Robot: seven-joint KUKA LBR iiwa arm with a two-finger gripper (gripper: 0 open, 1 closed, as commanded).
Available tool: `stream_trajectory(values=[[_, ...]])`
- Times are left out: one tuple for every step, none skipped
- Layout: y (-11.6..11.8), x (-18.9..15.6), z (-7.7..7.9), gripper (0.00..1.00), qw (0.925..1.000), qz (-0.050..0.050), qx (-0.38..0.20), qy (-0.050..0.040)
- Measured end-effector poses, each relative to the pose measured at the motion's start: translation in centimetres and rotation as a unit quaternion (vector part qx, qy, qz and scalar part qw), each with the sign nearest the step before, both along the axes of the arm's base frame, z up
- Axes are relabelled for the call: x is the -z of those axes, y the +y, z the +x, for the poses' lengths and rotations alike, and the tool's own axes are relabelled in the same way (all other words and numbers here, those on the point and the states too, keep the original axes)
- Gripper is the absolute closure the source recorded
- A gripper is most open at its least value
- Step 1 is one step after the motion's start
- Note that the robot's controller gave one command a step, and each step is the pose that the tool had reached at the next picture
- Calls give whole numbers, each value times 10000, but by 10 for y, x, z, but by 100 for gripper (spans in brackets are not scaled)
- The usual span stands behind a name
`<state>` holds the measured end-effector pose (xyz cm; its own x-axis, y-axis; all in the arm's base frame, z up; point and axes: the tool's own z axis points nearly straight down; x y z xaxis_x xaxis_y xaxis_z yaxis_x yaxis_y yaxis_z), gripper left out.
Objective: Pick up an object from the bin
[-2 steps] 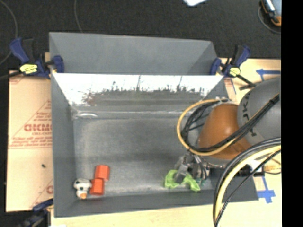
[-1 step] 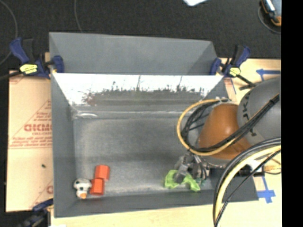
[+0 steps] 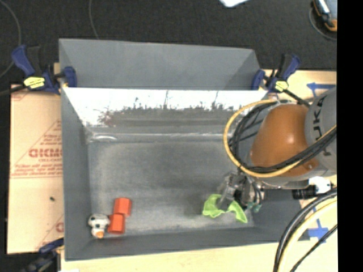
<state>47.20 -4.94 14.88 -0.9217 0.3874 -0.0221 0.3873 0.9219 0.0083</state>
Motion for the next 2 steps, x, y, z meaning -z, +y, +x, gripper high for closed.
stream_trajectory(values=[[12,-1,25,100,10000,0,72,-29],[12,-86,11,100,9999,0,156,-16]])
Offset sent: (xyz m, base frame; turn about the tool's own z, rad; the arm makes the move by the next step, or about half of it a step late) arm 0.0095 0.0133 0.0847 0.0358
